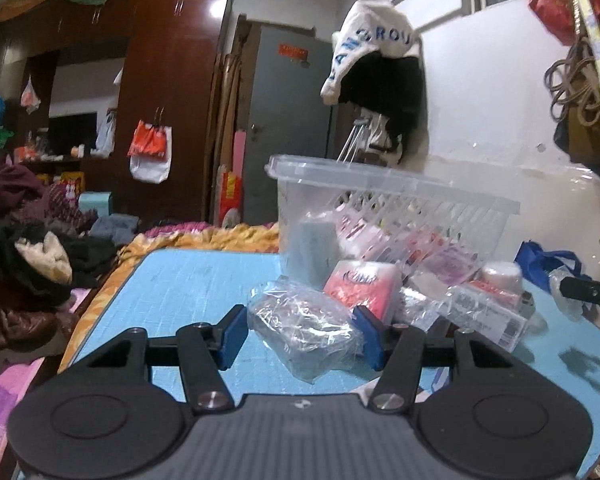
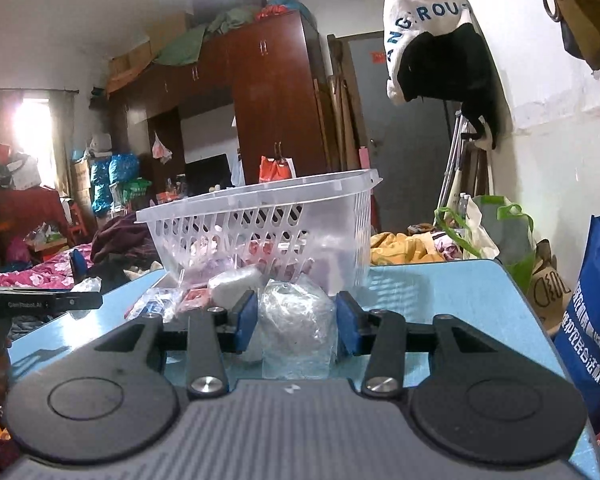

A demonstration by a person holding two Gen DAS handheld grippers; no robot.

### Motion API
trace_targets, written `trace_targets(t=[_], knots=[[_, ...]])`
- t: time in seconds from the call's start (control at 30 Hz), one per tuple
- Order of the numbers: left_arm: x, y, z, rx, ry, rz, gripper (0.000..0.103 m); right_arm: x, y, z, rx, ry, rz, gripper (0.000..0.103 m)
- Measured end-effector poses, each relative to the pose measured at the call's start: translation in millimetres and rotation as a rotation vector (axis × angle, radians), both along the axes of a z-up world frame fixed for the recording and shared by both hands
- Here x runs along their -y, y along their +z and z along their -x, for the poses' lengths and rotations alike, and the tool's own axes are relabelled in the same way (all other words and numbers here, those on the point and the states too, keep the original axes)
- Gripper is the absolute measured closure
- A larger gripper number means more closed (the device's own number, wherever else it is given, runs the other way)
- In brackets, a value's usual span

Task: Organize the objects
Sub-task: 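Grasp a clear plastic bag with the left gripper while the right grasps another clear bag, then lift both bags over the white basket and open both grippers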

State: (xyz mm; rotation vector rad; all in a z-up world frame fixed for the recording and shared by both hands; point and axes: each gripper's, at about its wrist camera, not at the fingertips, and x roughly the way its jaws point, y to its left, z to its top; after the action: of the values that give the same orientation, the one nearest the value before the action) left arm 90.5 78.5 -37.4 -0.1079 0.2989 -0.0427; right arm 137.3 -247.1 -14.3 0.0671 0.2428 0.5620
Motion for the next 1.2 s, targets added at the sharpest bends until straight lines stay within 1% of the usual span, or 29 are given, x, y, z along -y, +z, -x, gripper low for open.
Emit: trace_targets(t=[0.13,0.27,0.37,0.43,0.5,0.6,0.63,0.67,0.73,0.77,0.8,0.87,0.93,1.0,1.07,1.2], knots=[[3,0,8,0.051,-0.008,-0.021,0.042,0,-1,1,0.013,-0.001,-0.004,0.056],[3,1,20,0.122,0.013,-0.022,0.042,1,-1,2,0.026,-0.001,-0.006,0.056],[7,10,29,0.165,-0.028,0.0,0.042,1,1,6,0.061,-0.01,-0.009,0.056],[16,24,32,0.195,-0.041,-0.022,0.042,0,5,9,0.078,-0.023,-0.012,0.057],[24,48,29,0.213,-0.057,-0.033,0.042,-3,14,12,0.085,-0.006,-0.019,0.056],[31,88,11,0.222,-0.097,-0.031,0.042,-17,40,14,0.13,0.007,0.036,0.056],[33,99,4,0.236,-0.111,-0.037,0.042,-23,50,12,0.133,0.014,0.055,0.056],[38,116,-10,0.25,-0.131,-0.055,0.042,-30,62,7,0.127,0.033,0.067,0.056],[46,139,-34,0.233,-0.135,-0.071,0.042,-43,86,-5,0.128,0.083,0.085,0.056],[48,153,-54,0.212,-0.134,-0.063,0.042,-53,100,-14,0.135,0.086,0.112,0.056],[51,161,-69,0.192,-0.131,-0.056,0.042,-61,110,-22,0.14,0.075,0.141,0.057],[55,169,-95,0.136,-0.095,-0.042,0.042,-74,128,-41,0.15,0.054,0.171,0.057],[58,168,-122,0.074,-0.056,-0.021,0.042,-82,138,-62,0.166,0.025,0.18,0.056],[63,160,-143,0.019,-0.053,-0.02,0.042,-87,136,-85,0.133,0.011,0.185,0.056],[68,151,-156,-0.016,-0.06,-0.024,0.042,-91,130,-103,0.119,0.012,0.189,0.056],[69,136,-172,-0.057,-0.065,-0.008,0.041,-93,114,-120,0.096,0.01,0.2,0.056]])
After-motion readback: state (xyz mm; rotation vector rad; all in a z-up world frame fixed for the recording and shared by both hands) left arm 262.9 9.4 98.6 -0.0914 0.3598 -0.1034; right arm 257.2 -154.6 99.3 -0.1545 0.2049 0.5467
